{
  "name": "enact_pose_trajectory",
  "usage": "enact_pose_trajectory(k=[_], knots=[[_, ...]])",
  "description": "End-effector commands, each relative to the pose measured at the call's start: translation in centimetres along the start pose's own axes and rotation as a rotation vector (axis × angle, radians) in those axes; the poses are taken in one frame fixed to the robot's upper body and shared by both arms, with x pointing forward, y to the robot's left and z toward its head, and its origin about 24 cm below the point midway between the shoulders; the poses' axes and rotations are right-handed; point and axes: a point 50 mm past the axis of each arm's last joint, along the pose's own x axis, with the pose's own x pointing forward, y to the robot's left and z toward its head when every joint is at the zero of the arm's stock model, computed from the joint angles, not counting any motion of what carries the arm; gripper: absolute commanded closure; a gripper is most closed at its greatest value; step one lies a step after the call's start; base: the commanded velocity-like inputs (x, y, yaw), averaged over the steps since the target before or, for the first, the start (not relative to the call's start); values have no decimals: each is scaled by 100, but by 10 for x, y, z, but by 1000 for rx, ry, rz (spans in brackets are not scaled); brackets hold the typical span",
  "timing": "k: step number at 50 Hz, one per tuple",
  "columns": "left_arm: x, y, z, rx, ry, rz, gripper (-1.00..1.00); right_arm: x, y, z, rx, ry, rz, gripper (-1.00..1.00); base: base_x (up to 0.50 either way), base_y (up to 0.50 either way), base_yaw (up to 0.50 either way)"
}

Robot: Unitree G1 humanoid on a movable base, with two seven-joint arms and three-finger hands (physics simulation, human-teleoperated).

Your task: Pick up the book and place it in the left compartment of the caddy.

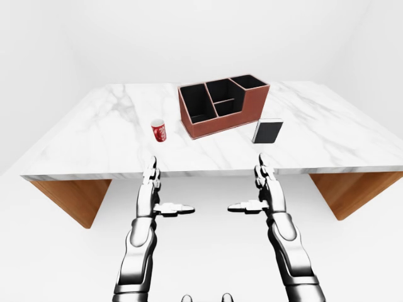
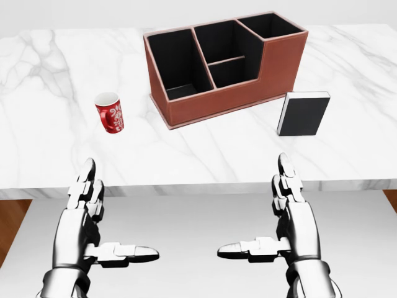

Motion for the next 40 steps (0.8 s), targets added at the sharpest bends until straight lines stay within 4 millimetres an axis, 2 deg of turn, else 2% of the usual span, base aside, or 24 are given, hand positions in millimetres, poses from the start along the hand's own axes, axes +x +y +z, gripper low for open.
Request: enact_pose_trajectory(k=[1,7,11,22,29,33,40], knots=[[2,8,8,-1,-6,-2,-100,6,-5,7,-6,-11,0,-100,0,0,0],[5,7,23,-11,-48,-14,-100,10,-2,17,-18,-25,5,-100,0,0,0],[3,4,49,-2,-159,-31,-100,12,-2,36,-25,-97,1,-100,0,0,0],[-9,7,127,11,-503,-37,-100,9,-3,95,-48,-346,1,-100,0,0,0],[-21,10,164,17,-679,-38,-100,-7,-8,141,-51,-559,3,-100,0,0,0],[-22,10,168,17,-697,-36,-100,-13,-6,152,-57,-616,6,-100,10,0,0],[-27,9,170,17,-712,-32,-100,-17,-2,157,-60,-640,22,-100,33,0,0]])
